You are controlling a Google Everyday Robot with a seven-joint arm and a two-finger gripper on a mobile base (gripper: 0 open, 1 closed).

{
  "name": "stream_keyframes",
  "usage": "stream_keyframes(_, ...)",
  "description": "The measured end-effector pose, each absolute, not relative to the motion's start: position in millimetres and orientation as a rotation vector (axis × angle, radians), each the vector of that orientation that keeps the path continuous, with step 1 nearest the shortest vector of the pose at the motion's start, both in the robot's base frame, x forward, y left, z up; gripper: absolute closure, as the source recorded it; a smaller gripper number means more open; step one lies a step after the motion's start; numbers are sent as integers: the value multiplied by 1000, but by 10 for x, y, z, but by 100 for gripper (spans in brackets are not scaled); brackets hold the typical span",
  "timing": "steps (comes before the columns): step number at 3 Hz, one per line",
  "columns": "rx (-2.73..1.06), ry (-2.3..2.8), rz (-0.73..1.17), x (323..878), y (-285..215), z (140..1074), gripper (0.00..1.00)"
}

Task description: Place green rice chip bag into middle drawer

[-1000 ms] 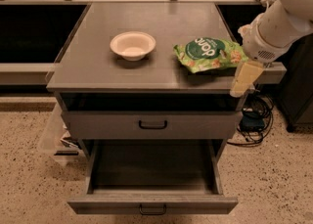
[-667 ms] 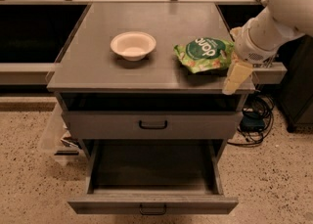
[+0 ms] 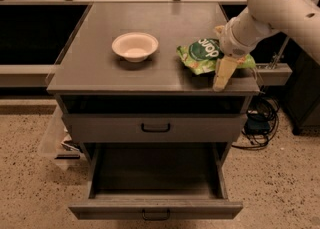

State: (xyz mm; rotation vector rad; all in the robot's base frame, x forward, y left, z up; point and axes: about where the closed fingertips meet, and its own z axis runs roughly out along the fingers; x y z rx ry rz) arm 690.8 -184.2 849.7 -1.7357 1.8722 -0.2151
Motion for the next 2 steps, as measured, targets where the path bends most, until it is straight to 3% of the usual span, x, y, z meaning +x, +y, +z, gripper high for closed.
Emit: stream_keyframes(2, -1737, 1871, -214, 6900, -1853, 8508, 43)
